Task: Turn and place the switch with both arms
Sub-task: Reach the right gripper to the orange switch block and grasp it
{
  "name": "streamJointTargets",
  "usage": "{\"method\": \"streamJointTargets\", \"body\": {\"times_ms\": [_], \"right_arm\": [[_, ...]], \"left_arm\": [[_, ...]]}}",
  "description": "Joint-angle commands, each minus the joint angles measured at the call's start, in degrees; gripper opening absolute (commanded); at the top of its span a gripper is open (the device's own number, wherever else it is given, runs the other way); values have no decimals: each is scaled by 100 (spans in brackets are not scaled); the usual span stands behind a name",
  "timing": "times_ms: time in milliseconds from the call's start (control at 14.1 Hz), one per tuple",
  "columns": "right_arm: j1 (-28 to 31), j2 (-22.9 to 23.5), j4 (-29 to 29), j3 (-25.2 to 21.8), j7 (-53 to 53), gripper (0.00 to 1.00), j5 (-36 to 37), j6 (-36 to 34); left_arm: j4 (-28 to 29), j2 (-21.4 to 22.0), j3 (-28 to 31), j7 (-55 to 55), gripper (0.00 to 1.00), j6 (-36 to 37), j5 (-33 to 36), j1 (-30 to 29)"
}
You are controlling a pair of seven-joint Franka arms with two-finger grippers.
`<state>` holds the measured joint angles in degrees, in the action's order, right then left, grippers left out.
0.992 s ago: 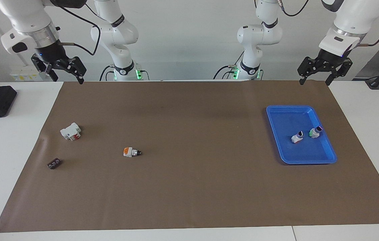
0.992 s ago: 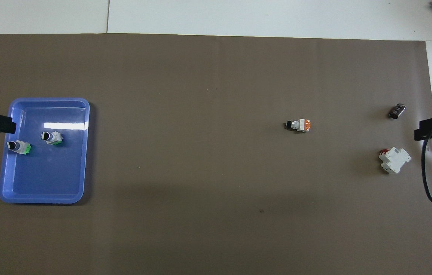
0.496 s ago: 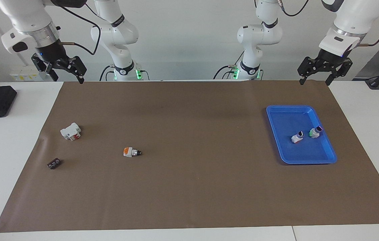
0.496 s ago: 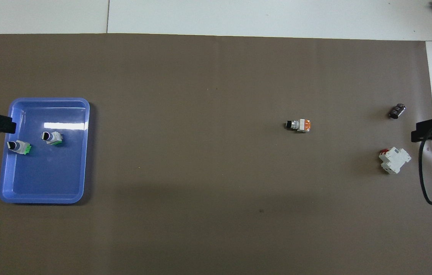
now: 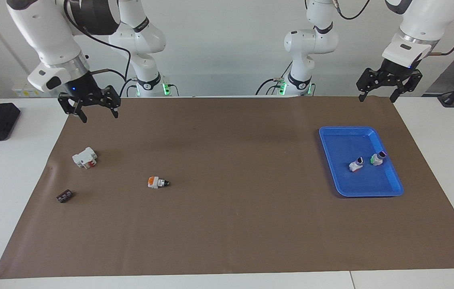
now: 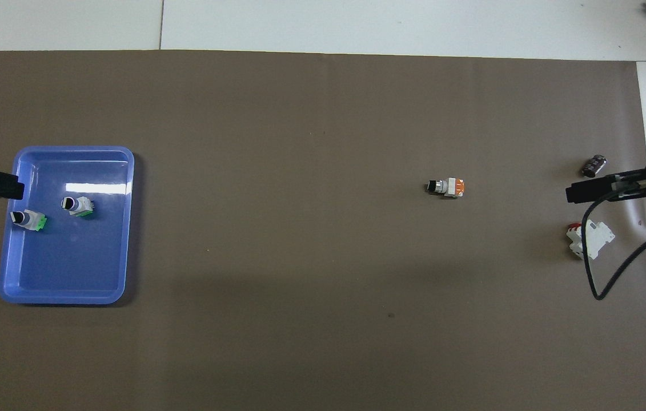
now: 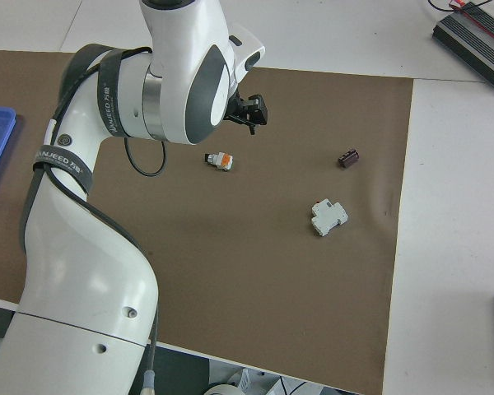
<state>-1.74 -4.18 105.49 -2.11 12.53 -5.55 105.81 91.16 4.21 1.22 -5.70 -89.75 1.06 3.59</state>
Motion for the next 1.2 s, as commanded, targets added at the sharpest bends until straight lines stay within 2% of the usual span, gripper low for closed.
{"method": "streamJointTargets", "body": {"times_ms": [0,283,496,850,1134], "right_arm": [[-116,320,481,18,862,100,-332,799],[-459,1225,639,9,2775,100,-333,2151],[-494,1674,858,18,4332,100,-350,3050],[-732,1755,1465,44,5749,100,-368,3499],[-732,1833,1650,44,5945,100,-368,3982]], "left_arm": [[113,106,-25,-28,100,-7,105,-25],[113,106,-25,-28,100,-7,105,-25],[113,106,-25,-28,100,-7,105,-25],[113,106,-25,-28,100,-7,105,-25],[113,106,-25,-28,100,-7,105,-25]]}}
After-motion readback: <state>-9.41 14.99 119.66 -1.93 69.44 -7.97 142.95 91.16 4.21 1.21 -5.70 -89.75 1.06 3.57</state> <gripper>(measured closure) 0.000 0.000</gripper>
